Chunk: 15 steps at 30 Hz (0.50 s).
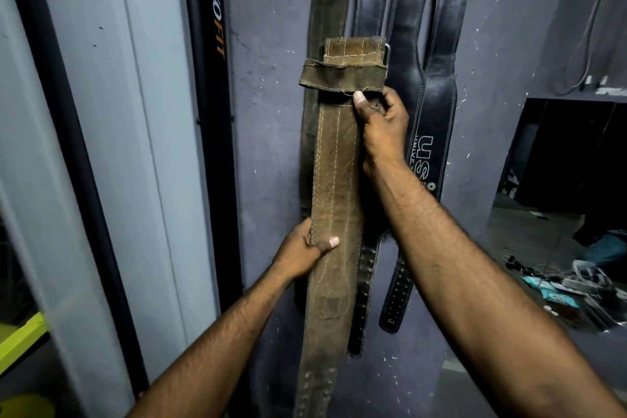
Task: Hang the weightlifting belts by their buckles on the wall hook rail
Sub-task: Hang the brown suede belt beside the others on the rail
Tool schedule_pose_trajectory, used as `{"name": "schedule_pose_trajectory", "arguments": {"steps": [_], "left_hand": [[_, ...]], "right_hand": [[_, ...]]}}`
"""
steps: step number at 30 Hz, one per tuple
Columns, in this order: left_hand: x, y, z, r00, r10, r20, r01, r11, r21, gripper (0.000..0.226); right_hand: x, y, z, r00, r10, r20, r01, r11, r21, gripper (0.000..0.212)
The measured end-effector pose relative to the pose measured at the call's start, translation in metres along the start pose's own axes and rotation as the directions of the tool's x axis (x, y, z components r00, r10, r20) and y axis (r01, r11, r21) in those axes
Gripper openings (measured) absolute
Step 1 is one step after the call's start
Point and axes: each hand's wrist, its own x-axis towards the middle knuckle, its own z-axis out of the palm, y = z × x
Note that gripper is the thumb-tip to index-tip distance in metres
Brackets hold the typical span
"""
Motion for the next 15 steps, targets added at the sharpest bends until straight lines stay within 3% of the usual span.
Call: {"name": "schedule_pose_trajectory", "arguments": {"steps": [2,6,10,15], "left_hand": [[-0.003,-0.009,0.002,0.999,0.006,0.036,-0.006,1.000,0.010,0.039],[-0.006,-0.020,0.005,0.998,0.040,-0.048,-0.040,0.999,0.004,0.030],[-0.005,-0.044,0.006,0.999,0.029,0.039,-0.030,1.000,0.010,0.039],[-0.004,-0.064,0.010,0.999,0.017,0.052,-0.020,0.998,0.061,0.032]], "right_hand": [[-0.001,0.000,0.001,1.000,0.007,0.008,-0.007,1.000,0.006,0.015],[-0.003,0.003,0.001,1.000,0.010,0.008,-0.010,1.000,0.020,0.016],[0.002,-0.001,-0.001,1.000,0.015,0.003,-0.015,0.999,0.031,0.015],[-0.001,0.001,-0.001,0.999,0.025,0.019,-0.026,0.998,0.059,0.015]]}}
